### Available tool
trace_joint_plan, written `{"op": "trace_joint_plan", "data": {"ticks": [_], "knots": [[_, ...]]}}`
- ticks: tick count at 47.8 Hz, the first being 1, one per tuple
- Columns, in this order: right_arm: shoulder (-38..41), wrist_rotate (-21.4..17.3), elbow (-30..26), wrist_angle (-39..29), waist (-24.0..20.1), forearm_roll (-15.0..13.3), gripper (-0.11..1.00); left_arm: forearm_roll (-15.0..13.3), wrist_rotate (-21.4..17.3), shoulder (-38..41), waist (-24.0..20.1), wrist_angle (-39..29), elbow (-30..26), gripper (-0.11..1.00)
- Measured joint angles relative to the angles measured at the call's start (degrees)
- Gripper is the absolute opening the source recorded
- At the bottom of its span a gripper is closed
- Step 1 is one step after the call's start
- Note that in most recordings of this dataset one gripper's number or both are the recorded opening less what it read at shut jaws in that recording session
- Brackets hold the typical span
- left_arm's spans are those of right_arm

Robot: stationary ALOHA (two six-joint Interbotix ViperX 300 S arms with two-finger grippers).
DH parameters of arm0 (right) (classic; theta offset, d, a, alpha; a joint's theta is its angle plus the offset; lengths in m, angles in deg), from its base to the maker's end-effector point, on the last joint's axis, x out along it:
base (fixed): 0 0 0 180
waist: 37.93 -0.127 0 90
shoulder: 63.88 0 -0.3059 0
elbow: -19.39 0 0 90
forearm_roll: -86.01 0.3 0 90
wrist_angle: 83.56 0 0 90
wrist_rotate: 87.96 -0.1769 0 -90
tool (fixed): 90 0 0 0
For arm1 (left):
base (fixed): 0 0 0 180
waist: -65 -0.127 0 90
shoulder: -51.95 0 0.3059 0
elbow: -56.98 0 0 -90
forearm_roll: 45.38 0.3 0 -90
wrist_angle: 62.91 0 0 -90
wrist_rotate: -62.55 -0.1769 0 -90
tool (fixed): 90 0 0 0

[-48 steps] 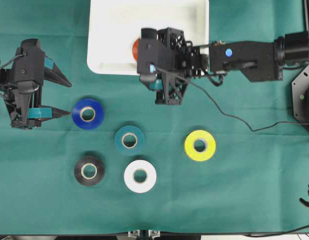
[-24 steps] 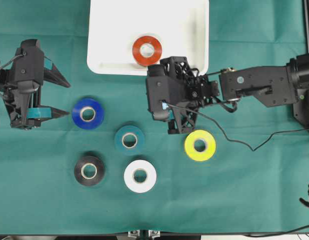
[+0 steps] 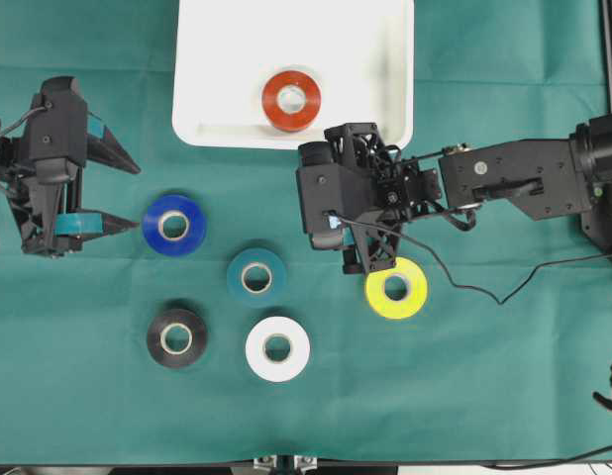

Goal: Put the tape alternately from left to right into the white case.

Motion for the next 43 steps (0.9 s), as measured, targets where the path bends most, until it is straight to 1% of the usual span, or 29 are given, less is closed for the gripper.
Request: {"op": "trace_joint_plan", "data": {"ticks": [5, 7, 13, 23, 29, 33, 37, 43], "knots": [[0.09, -0.09, 0.00, 0.00, 0.00, -0.09, 0.59, 0.00, 2.29, 0.00, 1.49, 0.09, 0.00, 0.74], [0.00, 0.00, 0.00, 0.00, 0.00, 0.00, 0.59, -0.09, 4.13, 0.00, 2.29, 0.09, 0.00, 0.73], [0.00, 0.00, 0.09, 0.00, 0.00, 0.00, 0.59, -0.09, 7.73, 0.00, 4.75, 0.09, 0.00, 0.73], [0.00, -0.09, 0.53, 0.00, 0.00, -0.09, 0.59, -0.09, 11.25, 0.18, 9.76, 1.32, 0.00, 0.72], [0.00, -0.09, 1.14, 0.35, 0.00, -0.09, 0.59, -0.09, 12.92, 0.26, 11.87, 2.99, 0.00, 0.72], [0.00, -0.09, 1.67, 1.05, 0.00, -0.09, 0.59, -0.09, 13.27, 1.05, 12.92, 3.34, -0.09, 0.72], [0.00, -0.09, 2.11, 1.76, 0.00, -0.09, 0.59, -0.09, 13.27, 4.04, 13.89, 3.43, -0.79, 0.72], [0.00, -0.09, 2.81, 2.55, 0.00, -0.09, 0.59, -0.09, 13.18, 9.76, 14.50, 3.52, -3.43, 0.72]]}}
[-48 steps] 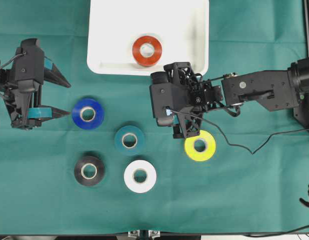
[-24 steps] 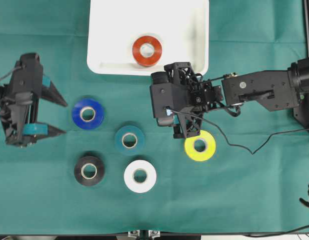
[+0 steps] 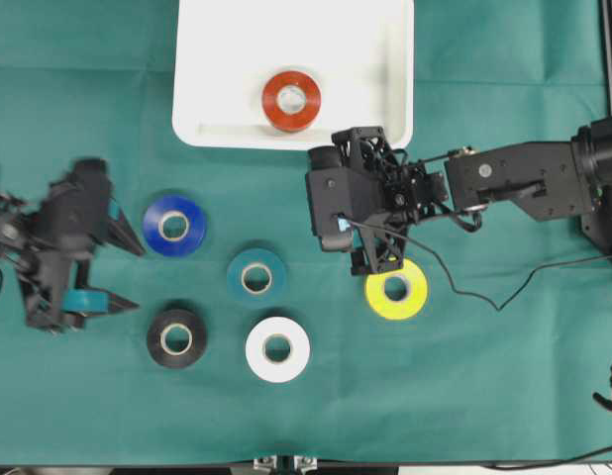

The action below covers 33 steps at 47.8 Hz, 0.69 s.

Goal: Put the tape alternately from left to right into the white case.
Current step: 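Lower the left gripper onto the black tape roll and grasp it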

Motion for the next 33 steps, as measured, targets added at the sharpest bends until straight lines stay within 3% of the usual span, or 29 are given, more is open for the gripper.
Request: {"op": "trace_joint_plan", "data": {"ticks": [19, 33], "knots": [[0.00, 0.18, 1.23, 0.44, 0.00, -0.09, 0.59, 0.00, 0.35, 12.57, 3.16, -0.18, -8.61, 0.72], [0.00, 0.18, 2.02, 2.20, 0.00, -0.09, 0.59, 0.00, -0.09, 17.14, 3.78, -0.79, -10.46, 0.72]]}}
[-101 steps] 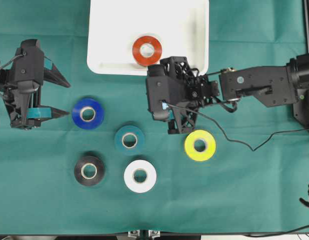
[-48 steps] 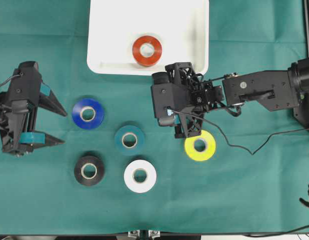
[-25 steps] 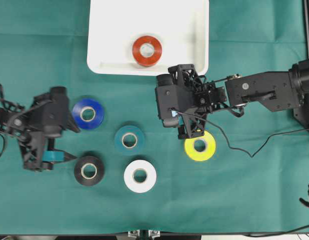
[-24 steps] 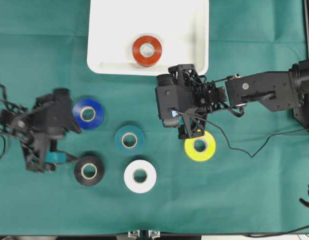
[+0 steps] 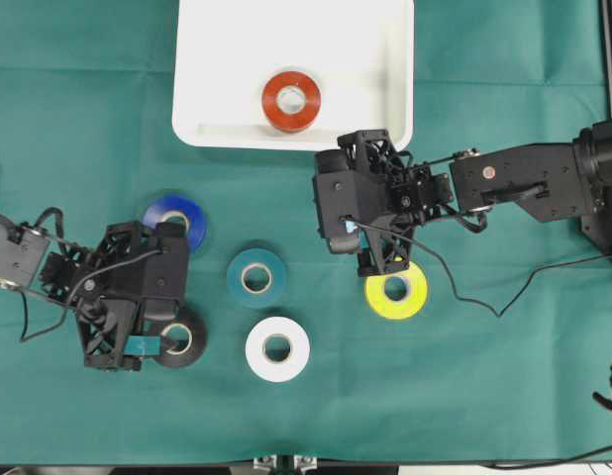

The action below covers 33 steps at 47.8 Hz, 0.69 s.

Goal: Put the tape alternately from left to right into the white case.
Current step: 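Lower the left gripper onto the black tape roll and grasp it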

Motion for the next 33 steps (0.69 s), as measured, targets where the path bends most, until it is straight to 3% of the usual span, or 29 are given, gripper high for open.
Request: {"op": "trace_joint_plan", "data": {"ticks": [33], "knots": [[0.00, 0.09, 0.70, 1.41, 0.00, 0.00, 0.59, 0.18, -3.43, 8.44, 0.00, -1.41, -4.31, 0.72]]}}
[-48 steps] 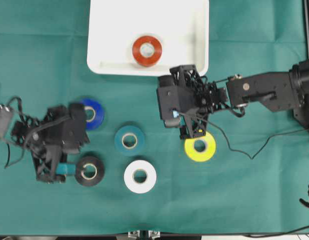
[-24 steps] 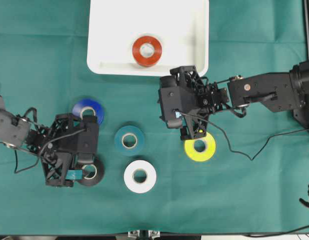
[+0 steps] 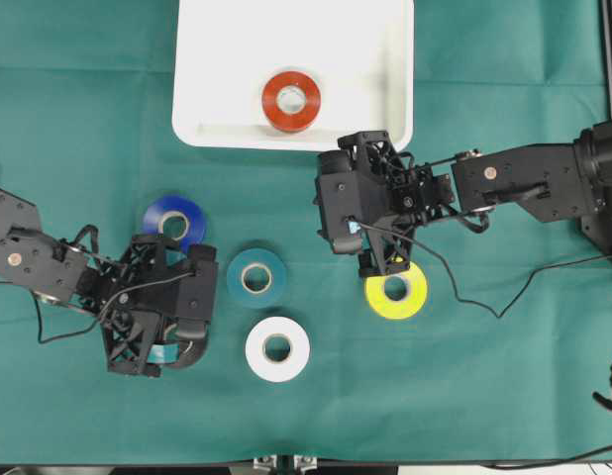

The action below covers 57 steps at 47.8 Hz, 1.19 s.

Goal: Put the tape alternately from left to right into the white case.
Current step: 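Lower the left gripper onto the black tape roll and grasp it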

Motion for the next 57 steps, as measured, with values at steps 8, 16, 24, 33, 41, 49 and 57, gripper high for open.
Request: {"op": "trace_joint_plan", "data": {"ticks": [8, 16, 24, 33, 41, 49, 57], "knots": [[0.00, -0.09, 0.18, 0.00, 0.00, 0.00, 0.59, 0.09, -0.44, 0.35, -0.18, -3.87, -0.35, 0.67], [0.00, -0.09, 0.09, 0.00, 0.00, 0.00, 0.59, 0.18, -0.44, 0.35, -0.44, -6.15, -0.88, 0.62], [0.09, 0.00, 0.18, 0.09, -0.09, 0.00, 0.59, 0.26, -0.53, 0.35, -0.62, -6.33, -0.88, 0.53], [0.00, -0.09, 0.18, 0.00, -0.09, 0.00, 0.59, 0.26, -2.46, 0.18, -1.32, -6.50, -0.88, 0.11], [0.00, -0.09, 0.18, 0.09, 0.00, 0.00, 0.59, 0.26, -4.66, 0.00, -1.32, -6.77, -1.05, -0.04], [0.00, 0.00, 0.18, 0.09, 0.00, -0.09, 0.59, 0.26, -4.75, 0.00, -1.41, -6.77, -1.05, -0.04], [0.00, -0.09, 0.18, 0.09, -0.09, 0.00, 0.59, 0.35, -4.75, -0.09, -1.41, -6.86, -1.14, -0.04]]}}
